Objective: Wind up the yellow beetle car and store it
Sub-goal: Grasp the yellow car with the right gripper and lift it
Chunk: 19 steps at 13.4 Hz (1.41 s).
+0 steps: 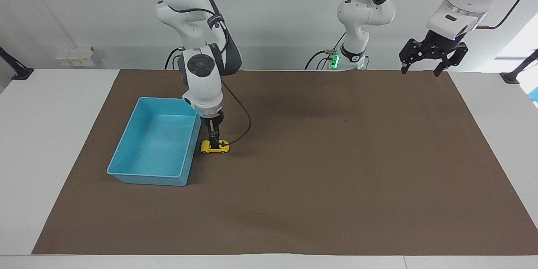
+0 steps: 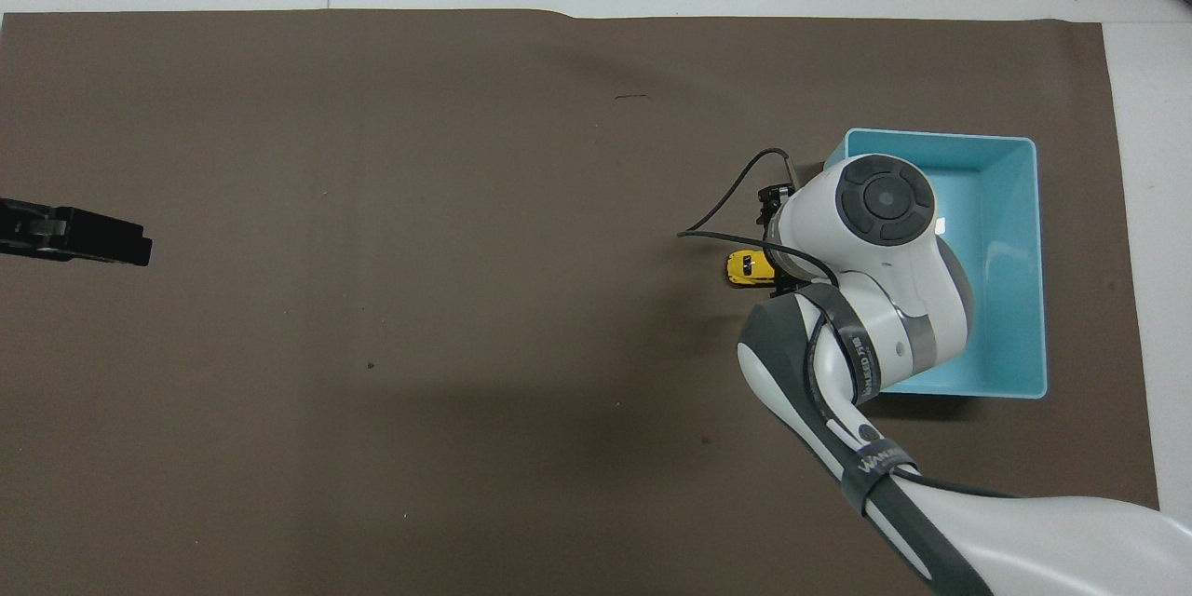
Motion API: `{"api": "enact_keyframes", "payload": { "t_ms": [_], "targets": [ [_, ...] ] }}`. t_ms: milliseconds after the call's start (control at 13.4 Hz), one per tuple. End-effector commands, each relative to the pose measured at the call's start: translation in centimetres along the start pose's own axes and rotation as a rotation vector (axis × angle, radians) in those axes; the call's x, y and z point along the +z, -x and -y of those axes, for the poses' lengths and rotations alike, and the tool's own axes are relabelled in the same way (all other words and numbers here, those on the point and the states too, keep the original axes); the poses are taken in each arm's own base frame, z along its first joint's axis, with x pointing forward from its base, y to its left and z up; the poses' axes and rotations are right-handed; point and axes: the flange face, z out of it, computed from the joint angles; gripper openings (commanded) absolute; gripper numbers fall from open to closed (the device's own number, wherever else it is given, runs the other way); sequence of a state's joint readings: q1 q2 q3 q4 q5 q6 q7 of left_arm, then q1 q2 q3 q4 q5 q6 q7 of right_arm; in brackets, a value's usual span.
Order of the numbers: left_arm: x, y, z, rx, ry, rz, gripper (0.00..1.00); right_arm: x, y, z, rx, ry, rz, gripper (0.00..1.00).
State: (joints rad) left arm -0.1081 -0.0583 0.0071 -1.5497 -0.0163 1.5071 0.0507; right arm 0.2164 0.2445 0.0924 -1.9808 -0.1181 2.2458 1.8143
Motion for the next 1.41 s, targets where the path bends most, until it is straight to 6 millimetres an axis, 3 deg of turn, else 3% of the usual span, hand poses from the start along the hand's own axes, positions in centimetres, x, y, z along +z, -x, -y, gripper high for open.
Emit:
{"api": "enact_keyframes", "payload": {
  "t_ms": [0,298,446,521,595,670,744,818,1042,1339],
  "targets": [
    [-1.1,0.7,0.4,0.006,-0.015,-0.009,1.00,2.2,0.3,-1.4,-0.004,-0.032,-0.038,1.00],
    [-1.6,0.6,-0.9,0.023,-0.013,-0.037,1.00,4.0,0.1,-2.5,-0.022,-0.041,-0.042,1.00],
    [-1.6,0.7,-0.3,0.006,-0.013,-0.036,1.00,4.4,0.1,-2.7,-0.026,-0.042,-0.043,0.97],
    [-1.6,0.7,0.0,-0.001,-0.012,-0.034,1.00,4.5,0.1,-2.7,-0.024,-0.039,-0.044,0.84],
    [-1.5,0.8,0.0,-0.004,-0.007,-0.027,1.00,5.2,0.1,-2.8,-0.015,-0.027,-0.044,0.61],
    [-1.5,0.9,0.1,-0.006,-0.003,-0.021,1.00,5.9,-0.2,-2.7,0.027,-0.027,-0.042,0.52],
    [-1.5,0.9,0.5,-0.013,-0.003,-0.021,1.00,5.9,-0.3,-2.5,0.030,-0.032,-0.040,0.30],
    [-1.4,0.9,0.9,-0.021,-0.002,-0.024,1.00,5.7,-0.1,-2.3,0.024,-0.033,-0.040,0.00],
    [-1.4,1.1,1.1,-0.024,-0.004,-0.018,1.00,4.5,1.4,-1.8,-0.021,-0.024,-0.074,0.00],
    [-1.5,1.0,0.9,-0.018,-0.005,-0.021,1.00,0.4,1.9,-0.5,-0.011,0.007,-0.099,0.00]
  ]
}}
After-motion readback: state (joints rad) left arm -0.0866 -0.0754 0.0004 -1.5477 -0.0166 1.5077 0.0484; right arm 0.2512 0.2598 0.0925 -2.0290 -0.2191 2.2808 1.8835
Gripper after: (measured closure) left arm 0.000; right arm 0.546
